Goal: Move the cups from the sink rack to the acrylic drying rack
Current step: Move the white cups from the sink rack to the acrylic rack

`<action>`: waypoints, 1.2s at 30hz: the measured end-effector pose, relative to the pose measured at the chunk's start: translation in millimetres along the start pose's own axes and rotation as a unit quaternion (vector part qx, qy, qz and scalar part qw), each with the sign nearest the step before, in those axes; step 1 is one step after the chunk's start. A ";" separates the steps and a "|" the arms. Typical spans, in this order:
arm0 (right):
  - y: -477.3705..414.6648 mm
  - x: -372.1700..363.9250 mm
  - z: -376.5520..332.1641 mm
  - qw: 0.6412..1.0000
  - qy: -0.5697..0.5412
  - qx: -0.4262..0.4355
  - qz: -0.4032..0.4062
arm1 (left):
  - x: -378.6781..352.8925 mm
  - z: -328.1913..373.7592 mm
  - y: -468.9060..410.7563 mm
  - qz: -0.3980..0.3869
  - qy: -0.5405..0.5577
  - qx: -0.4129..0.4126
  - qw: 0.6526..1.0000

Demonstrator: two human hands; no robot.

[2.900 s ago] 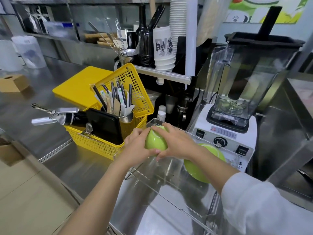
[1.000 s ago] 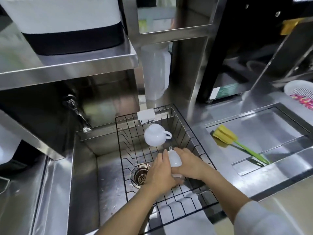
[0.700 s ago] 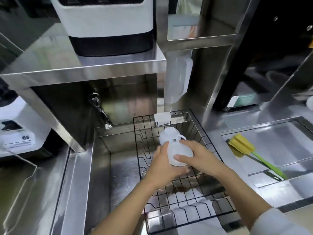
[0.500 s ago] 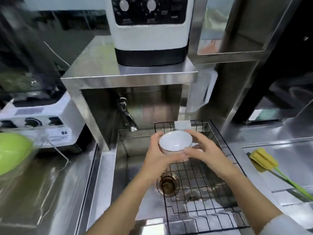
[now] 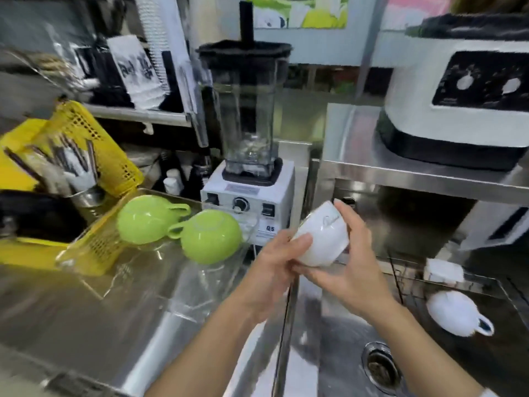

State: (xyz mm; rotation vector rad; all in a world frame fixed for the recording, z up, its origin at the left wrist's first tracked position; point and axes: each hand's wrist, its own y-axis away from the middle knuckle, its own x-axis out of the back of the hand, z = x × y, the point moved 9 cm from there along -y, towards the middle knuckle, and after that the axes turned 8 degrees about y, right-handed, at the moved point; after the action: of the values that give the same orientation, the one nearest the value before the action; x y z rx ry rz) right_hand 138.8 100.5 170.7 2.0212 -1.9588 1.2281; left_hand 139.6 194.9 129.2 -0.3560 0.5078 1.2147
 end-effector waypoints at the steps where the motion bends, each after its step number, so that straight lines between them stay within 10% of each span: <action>1: -5.2 -12.7 -13.9 1.000 -0.005 0.015 0.005 | 15.9 14.9 5.9 0.027 -0.015 -0.021 0.999; 8: -38.6 -112.6 -89.0 0.995 0.022 0.080 -0.059 | 92.0 137.8 77.8 0.168 -0.296 -0.323 0.883; 18: -64.1 -209.9 -153.3 0.974 0.135 0.097 -0.151 | 191.4 185.5 126.7 0.382 -0.516 -0.301 0.705; 36: -59.2 -273.7 -131.4 0.929 0.304 0.061 -0.204 | 268.5 148.2 118.4 0.379 -0.496 -0.101 0.775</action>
State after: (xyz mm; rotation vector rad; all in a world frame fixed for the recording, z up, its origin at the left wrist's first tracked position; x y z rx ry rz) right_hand 163.1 406.3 131.0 1.6775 -1.1393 1.6265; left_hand 123.6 522.5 106.6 0.3936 -0.4800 2.0284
